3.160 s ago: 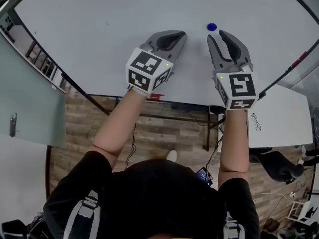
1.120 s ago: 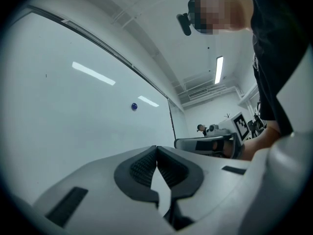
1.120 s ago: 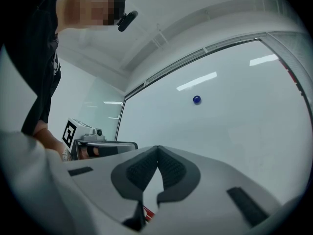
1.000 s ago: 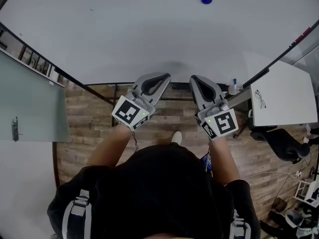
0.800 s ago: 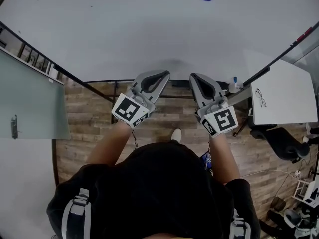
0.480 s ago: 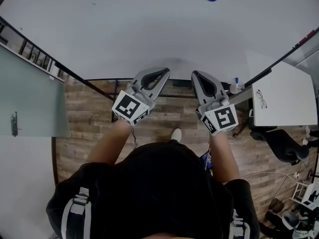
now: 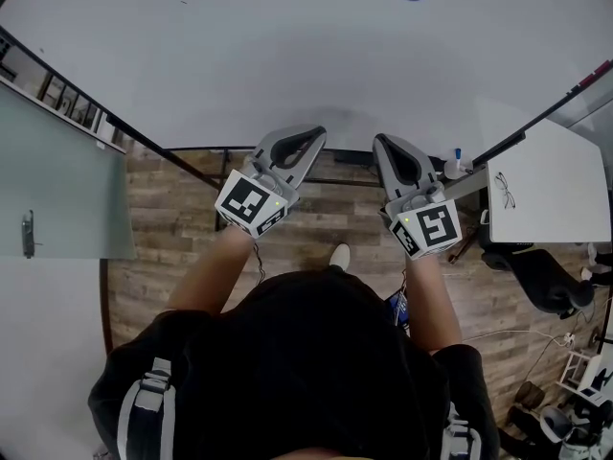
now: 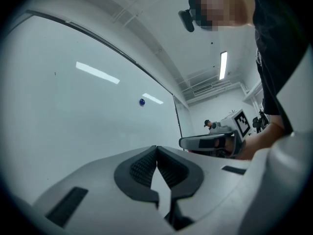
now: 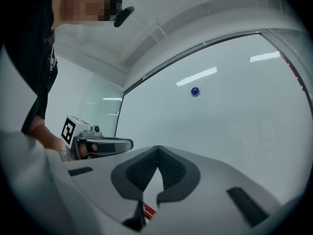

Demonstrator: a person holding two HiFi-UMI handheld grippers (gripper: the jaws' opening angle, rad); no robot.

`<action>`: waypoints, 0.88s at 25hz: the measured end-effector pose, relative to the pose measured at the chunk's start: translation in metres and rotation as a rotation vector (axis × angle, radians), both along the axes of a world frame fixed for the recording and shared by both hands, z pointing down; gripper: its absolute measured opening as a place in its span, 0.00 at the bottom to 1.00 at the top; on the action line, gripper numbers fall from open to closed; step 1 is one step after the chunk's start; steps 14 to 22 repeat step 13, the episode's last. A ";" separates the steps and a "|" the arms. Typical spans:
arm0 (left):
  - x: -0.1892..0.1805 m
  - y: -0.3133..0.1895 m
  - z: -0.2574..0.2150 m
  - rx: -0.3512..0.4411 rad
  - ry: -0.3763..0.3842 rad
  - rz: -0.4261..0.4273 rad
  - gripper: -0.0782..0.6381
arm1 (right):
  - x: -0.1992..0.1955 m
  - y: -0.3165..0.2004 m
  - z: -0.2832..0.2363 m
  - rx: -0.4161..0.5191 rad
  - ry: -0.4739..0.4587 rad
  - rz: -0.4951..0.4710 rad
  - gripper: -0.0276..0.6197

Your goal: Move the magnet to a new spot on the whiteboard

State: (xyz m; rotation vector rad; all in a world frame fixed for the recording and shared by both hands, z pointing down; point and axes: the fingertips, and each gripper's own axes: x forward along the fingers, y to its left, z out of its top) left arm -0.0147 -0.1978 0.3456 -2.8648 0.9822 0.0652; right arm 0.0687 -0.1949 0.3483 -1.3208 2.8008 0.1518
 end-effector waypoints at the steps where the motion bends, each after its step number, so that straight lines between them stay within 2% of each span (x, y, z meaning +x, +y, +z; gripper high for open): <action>1: 0.000 0.000 0.000 0.000 0.000 0.000 0.12 | 0.000 0.000 0.000 0.001 -0.001 0.000 0.04; 22: 0.001 0.000 0.004 -0.017 0.006 -0.001 0.12 | 0.000 0.001 0.003 -0.010 0.001 -0.008 0.04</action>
